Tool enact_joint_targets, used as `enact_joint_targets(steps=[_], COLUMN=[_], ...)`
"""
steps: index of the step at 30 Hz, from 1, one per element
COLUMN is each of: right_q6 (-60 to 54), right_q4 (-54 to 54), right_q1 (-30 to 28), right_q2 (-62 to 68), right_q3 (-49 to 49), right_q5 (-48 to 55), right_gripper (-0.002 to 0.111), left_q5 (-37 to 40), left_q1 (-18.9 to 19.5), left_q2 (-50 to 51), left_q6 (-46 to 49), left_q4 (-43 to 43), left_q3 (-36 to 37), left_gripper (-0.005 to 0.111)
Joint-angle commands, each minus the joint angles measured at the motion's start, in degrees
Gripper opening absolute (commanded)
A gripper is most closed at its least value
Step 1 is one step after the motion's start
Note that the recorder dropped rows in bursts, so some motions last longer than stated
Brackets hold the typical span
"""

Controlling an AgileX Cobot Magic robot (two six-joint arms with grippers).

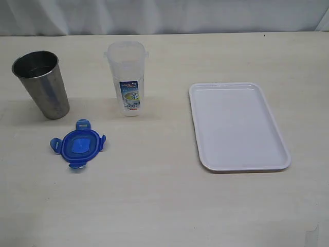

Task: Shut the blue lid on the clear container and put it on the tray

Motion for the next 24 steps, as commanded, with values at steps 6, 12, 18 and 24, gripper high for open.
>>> enact_joint_targets(steps=[6, 12, 18, 24], right_q6=[0.01, 0.01, 0.01, 0.01], right_q4=[0.27, 0.27, 0.27, 0.27], right_q1=[-0.26, -0.26, -0.26, -0.26], right_q2=[-0.07, -0.07, -0.07, -0.07], right_q3=[0.19, 0.19, 0.19, 0.19], right_q5=[0.21, 0.21, 0.21, 0.21], right_gripper=[0.007, 0.007, 0.007, 0.007], left_q5=[-4.89, -20.29, -35.40, -48.92], left_q1=[0.01, 0.01, 0.01, 0.01], left_q2=[0.01, 0.01, 0.01, 0.01], left_q6=[0.18, 0.18, 0.18, -7.50], left_q4=[-0.23, -0.88, -0.88, -0.77], left_q3=[0.20, 0.20, 0.20, 0.20], left_gripper=[0.000, 0.000, 0.000, 0.000])
